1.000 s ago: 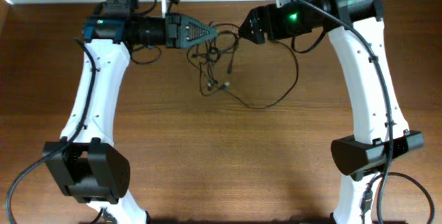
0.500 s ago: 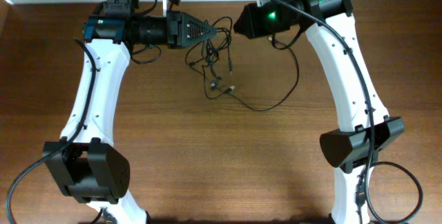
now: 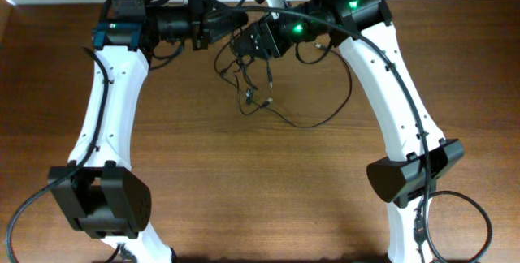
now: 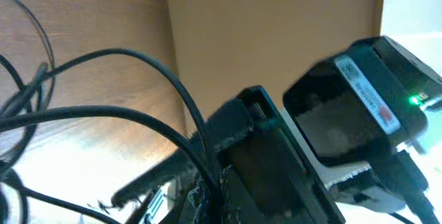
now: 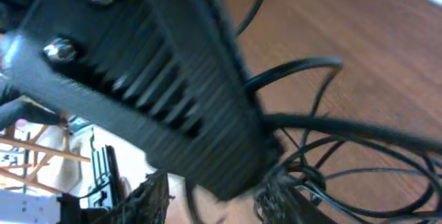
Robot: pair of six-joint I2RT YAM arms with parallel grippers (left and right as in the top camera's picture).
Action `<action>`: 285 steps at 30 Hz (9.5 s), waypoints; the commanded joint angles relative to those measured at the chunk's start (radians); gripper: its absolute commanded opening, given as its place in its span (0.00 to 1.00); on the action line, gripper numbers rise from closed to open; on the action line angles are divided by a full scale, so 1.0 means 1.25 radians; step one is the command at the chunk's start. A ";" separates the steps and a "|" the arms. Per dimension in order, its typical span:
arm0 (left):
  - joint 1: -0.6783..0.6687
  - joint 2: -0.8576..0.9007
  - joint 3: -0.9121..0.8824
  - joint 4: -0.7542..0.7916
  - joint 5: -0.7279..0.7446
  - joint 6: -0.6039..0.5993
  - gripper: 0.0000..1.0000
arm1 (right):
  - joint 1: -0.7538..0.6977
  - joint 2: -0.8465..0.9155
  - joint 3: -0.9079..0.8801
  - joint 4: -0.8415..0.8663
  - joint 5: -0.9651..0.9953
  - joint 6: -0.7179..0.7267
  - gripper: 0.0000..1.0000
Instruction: Untangle cables
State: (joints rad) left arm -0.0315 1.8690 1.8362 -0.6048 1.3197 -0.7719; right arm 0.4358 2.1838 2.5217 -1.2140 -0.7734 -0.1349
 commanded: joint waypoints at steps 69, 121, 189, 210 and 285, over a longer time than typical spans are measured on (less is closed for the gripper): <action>0.074 -0.083 0.160 -0.374 -0.924 0.437 0.00 | -0.234 -0.148 -0.424 -0.151 0.272 0.203 0.69; -0.144 0.103 0.100 -0.146 -0.227 0.542 0.87 | -0.073 0.015 0.296 -0.387 0.206 0.190 0.04; -0.228 0.080 0.124 -0.372 -0.419 0.937 0.93 | -0.324 -0.170 0.092 -0.373 0.135 0.125 0.04; -0.400 0.233 0.124 -0.240 -0.650 0.848 0.00 | -0.409 -0.170 0.092 -0.379 0.077 0.111 0.04; 0.083 -0.121 0.161 -0.063 -0.550 -0.306 0.01 | 0.142 0.117 0.054 0.077 0.127 0.235 0.24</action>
State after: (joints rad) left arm 0.0689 1.7199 2.0327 -0.6922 0.6136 -1.1049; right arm 0.6006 2.3276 2.5950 -1.1202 -0.6250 0.1600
